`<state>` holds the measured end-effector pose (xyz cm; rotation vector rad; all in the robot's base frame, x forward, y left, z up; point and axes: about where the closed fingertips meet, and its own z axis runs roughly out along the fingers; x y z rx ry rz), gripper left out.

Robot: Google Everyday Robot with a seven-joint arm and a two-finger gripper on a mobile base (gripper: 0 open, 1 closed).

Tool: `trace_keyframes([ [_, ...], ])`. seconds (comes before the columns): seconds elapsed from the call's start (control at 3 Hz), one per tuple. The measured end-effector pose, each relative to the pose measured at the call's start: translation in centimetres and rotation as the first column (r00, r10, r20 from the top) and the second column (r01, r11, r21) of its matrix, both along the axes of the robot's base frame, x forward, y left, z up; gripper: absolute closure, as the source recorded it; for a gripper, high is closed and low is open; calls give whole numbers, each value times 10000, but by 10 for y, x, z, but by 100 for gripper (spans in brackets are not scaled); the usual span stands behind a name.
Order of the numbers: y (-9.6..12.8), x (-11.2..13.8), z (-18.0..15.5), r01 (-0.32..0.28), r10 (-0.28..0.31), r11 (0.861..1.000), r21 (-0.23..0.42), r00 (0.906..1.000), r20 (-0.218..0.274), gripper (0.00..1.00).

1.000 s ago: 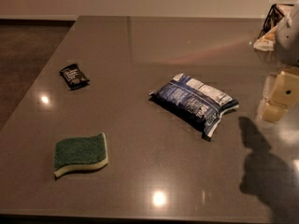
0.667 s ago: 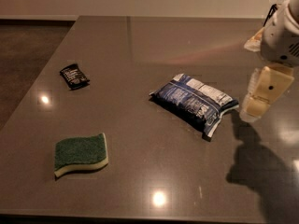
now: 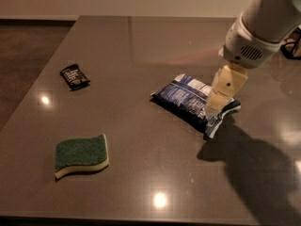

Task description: Pick blue chip bag

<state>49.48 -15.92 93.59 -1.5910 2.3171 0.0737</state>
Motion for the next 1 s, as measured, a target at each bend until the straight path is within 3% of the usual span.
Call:
trace_keyframes([
  [0.33, 21, 22, -33, 751, -756, 9969, -222, 9969, -198, 0],
  [1.0, 30, 44, -72, 1468, -1492, 9837, -1034, 9887, -166, 0],
])
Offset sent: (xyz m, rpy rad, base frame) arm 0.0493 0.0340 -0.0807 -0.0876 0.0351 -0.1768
